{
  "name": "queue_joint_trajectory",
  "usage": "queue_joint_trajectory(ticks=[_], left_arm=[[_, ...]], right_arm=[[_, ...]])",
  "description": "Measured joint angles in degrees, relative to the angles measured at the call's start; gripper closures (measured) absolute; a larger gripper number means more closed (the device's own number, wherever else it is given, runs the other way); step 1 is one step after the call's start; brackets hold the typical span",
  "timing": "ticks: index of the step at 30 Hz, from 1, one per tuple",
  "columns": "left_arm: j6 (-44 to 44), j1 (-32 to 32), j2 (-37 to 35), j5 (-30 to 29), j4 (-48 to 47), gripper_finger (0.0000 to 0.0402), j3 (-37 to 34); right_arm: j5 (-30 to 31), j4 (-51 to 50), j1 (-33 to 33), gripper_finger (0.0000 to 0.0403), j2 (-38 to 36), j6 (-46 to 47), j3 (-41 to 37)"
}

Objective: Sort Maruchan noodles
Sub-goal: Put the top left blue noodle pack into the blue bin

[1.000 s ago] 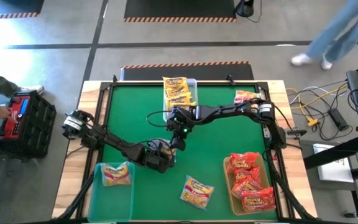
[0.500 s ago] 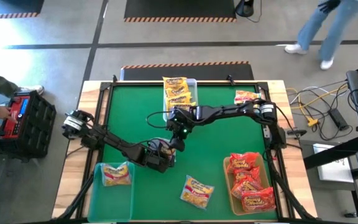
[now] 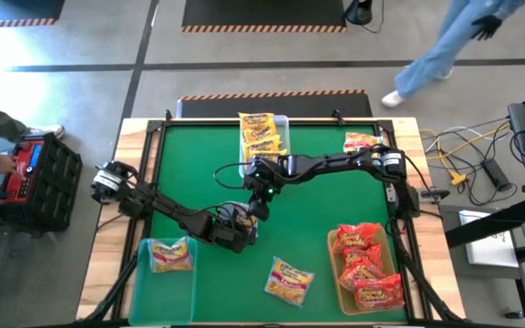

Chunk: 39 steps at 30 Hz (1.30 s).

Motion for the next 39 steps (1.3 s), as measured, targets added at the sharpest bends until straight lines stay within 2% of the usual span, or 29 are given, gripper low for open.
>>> queue_joint_trajectory(ticks=[19,23,39], left_arm=[[0.0,0.0,0.0,-0.1,0.2,0.0304,0.0],[0.0,0.0,0.0,-0.1,0.2,0.0304,0.0],[0.0,0.0,0.0,-0.1,0.2,0.0304,0.0]], right_arm=[[0.1,3.7,0.9,0.0140,2.4,-4.3,0.0],[2.5,3.9,0.9,0.0140,2.4,-6.0,0.0],[2.9,2.6,0.1,0.0134,1.6,-5.8,1.4]])
